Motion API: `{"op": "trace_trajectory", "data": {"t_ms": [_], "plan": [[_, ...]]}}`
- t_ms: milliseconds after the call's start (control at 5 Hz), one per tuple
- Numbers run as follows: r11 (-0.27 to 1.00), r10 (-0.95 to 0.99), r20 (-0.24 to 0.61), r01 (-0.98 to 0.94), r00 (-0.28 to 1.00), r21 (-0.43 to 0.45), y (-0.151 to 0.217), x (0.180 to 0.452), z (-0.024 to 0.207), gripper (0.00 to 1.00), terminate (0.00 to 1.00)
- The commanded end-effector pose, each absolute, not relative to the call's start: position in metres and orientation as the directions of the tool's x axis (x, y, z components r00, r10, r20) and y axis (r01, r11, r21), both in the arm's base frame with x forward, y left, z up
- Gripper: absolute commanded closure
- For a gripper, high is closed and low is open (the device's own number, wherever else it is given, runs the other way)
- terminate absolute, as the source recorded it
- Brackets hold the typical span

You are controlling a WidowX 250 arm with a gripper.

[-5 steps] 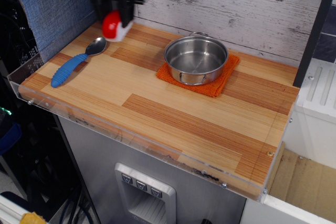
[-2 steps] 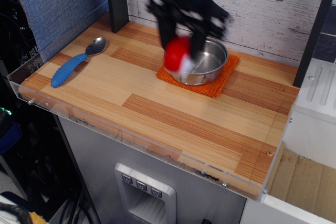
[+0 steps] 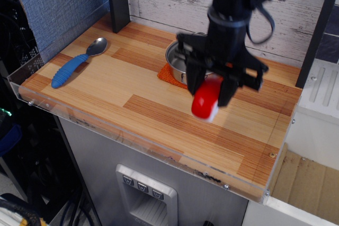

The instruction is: Pick up the red object and place it on bottom right edge

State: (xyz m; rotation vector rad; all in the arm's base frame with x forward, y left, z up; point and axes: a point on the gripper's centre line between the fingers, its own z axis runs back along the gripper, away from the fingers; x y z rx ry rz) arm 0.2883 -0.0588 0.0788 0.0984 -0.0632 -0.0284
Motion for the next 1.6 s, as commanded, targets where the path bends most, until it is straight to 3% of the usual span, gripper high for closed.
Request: {"op": "trace_trajectory", "data": {"t_ms": [0, 400, 800, 1000, 1400], "plan": [[0.995, -0.035, 0.065, 0.028, 0.997, 0.098, -0.061, 0.287, 0.061, 1.0, 0.0], [0.996, -0.04, 0.106, 0.031, 0.994, 0.088, -0.065, 0.295, 0.045, 1.0, 0.0], [0.995, -0.062, 0.093, 0.053, 0.994, 0.086, -0.07, 0.296, 0.036, 1.0, 0.0], [0.995, -0.075, 0.081, 0.069, 0.994, 0.071, -0.071, 0.296, 0.035, 0.0, 0.0], [0.993, -0.103, 0.136, 0.094, 0.985, 0.076, -0.058, 0.298, 0.065, 0.0, 0.0]]}}
